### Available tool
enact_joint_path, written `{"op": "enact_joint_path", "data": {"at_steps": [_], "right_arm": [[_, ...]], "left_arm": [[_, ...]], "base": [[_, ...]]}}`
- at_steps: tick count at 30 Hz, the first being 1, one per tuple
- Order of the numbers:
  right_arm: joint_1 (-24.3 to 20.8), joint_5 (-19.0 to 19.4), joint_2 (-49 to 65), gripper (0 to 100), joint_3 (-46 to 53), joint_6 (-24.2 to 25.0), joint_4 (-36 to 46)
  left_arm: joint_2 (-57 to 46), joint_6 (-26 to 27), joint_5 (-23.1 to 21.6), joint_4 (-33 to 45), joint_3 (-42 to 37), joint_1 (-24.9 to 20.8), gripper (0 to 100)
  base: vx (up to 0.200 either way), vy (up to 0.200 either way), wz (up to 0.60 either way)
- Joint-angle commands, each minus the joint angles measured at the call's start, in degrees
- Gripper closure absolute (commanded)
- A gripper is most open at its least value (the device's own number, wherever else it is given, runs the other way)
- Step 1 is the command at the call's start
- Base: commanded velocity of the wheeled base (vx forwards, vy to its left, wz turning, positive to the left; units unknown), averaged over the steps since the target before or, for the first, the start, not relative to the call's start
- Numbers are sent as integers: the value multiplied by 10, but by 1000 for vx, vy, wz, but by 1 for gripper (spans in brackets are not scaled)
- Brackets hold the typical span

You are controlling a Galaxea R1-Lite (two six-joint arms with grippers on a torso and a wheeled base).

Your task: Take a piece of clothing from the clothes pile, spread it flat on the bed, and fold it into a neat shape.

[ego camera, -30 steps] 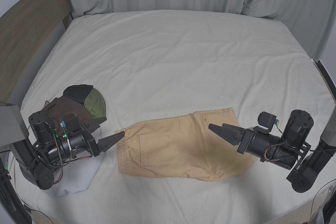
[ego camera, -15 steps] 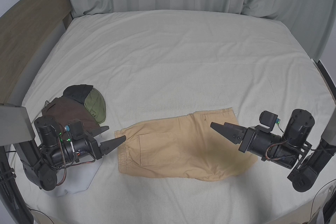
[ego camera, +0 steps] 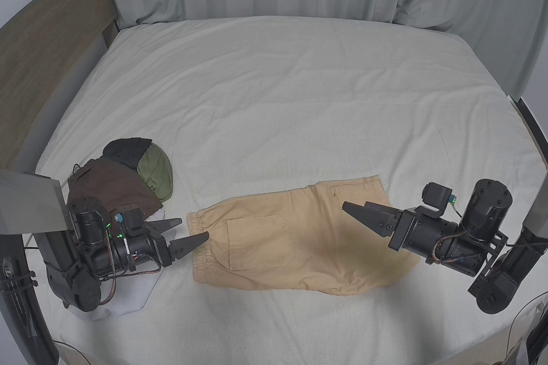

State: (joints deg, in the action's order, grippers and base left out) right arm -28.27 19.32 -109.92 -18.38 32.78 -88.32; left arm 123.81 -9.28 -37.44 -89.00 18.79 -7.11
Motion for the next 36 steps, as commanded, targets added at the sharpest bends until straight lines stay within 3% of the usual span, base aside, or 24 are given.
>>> {"op": "enact_joint_path", "data": {"at_steps": [1,10,18,26,32,36], "right_arm": [[0,1,-3,0,0,0,0],[0,1,-6,0,1,0,0],[0,0,-16,0,2,0,0],[0,0,-27,0,2,0,-1],[0,0,-28,0,2,0,-1],[0,0,-32,0,2,0,-1]], "left_arm": [[31,0,1,-1,7,1,0],[71,-2,6,0,24,2,0],[110,-71,17,-1,52,1,0],[165,-73,54,0,83,-1,0],[193,-79,57,0,94,-5,0],[203,-115,58,0,105,-11,0]], "base": [[0,0,0],[0,0,0],[0,0,0],[0,0,0],[0,0,0],[0,0,0]]}}
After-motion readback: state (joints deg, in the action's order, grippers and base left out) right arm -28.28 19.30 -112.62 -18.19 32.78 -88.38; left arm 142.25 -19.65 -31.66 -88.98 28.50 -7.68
